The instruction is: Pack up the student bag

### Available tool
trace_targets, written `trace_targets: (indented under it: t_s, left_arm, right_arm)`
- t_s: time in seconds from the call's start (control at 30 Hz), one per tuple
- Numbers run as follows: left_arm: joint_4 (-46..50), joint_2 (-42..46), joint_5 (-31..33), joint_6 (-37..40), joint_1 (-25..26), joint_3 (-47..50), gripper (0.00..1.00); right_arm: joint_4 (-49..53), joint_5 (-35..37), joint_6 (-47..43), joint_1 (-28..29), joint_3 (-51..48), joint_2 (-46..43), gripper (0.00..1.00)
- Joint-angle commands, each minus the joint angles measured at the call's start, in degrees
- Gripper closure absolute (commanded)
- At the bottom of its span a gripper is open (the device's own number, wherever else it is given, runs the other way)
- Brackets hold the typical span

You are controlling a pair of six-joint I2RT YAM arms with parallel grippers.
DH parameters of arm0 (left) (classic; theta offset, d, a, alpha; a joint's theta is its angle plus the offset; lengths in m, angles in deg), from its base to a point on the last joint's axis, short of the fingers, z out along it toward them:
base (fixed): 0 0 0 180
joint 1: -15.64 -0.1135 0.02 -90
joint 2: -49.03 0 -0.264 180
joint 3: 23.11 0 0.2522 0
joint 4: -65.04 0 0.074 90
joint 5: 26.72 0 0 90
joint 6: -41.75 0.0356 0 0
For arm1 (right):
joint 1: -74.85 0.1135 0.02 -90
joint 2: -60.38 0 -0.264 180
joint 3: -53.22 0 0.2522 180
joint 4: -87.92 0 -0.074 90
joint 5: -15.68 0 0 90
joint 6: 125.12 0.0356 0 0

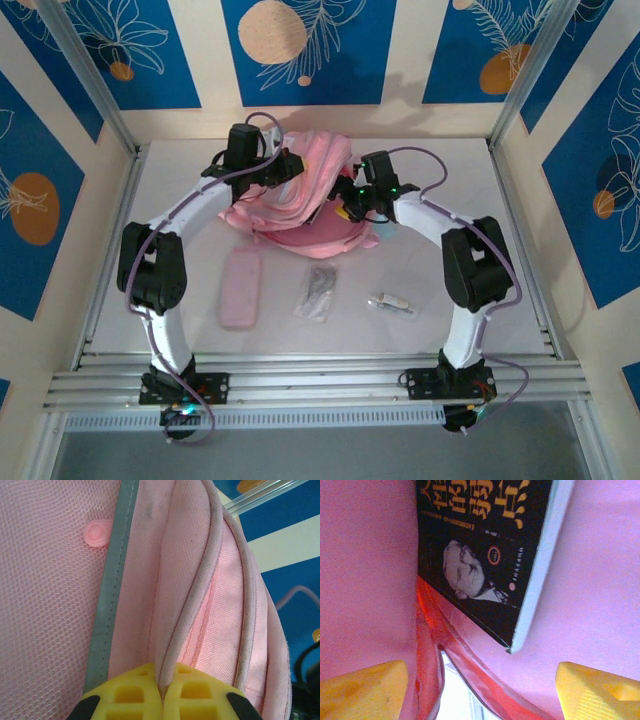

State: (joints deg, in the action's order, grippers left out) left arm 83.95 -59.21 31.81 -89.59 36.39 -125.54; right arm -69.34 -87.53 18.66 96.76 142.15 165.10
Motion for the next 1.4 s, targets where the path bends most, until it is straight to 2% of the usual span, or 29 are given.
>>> trace_targets:
  t_s: [0.0,0.1,0.13,0.2,0.27,0.3,0.37,0.53,0.87,1.13,1.27,1.37]
  left_arm:
    - [-5.4,2.3,0.5,-0.5,-0.3,1.7,1.0]
    - [-3.4,0.4,-3.0,-0.6,-0.3,1.8,0.99]
    - [-3.2,0.3,-3.5,-0.9,-0.3,2.5,0.94]
    - [-4.0,0.8,-3.9,-1.6,-0.2,4.5,0.77]
    - [-4.1,2.7,-3.3,-1.2,-0.3,7.2,0.5]
    - [-4.2,3.9,-2.6,-0.9,-0.3,8.5,0.42]
    - [-4.4,7.2,0.0,-1.0,-0.4,13.0,0.36]
    - [-7.4,14.9,5.7,-2.2,-2.0,24.6,0.33]
    - [-12.0,21.7,12.3,-5.2,-9.2,42.7,0.33]
    - [-12.7,20.0,16.6,-2.2,-11.6,44.8,0.35]
    - [-17.2,16.9,19.5,-1.7,-11.6,45.0,0.36]
    - [-20.5,13.4,19.8,-3.1,-11.7,45.2,0.41]
  right_arm:
    - [10.5,4.9,-6.6,-1.3,-1.6,-7.0,0.22]
    - [19.1,12.4,-12.3,-2.2,0.3,-11.1,0.22]
    - [21.8,15.3,-14.2,-2.5,0.9,-12.3,0.22]
    - [25.6,19.9,-17.1,-3.2,1.5,-14.5,0.22]
    - [27.7,22.4,-18.8,-3.5,1.4,-16.3,0.22]
    - [28.1,23.1,-19.4,-3.5,1.2,-17.0,0.22]
    - [28.0,21.3,-20.9,-3.4,0.5,-18.0,0.22]
    - [25.1,15.5,-21.2,-0.8,-1.9,-19.2,0.22]
    - [21.4,15.2,-17.7,6.3,-6.9,-20.7,0.22]
    - [16.4,17.4,-15.3,10.5,-9.8,-23.1,0.22]
    - [15.5,18.4,-14.5,12.0,-10.4,-23.6,0.23]
    - [15.6,19.1,-14.5,12.8,-10.7,-24.2,0.23]
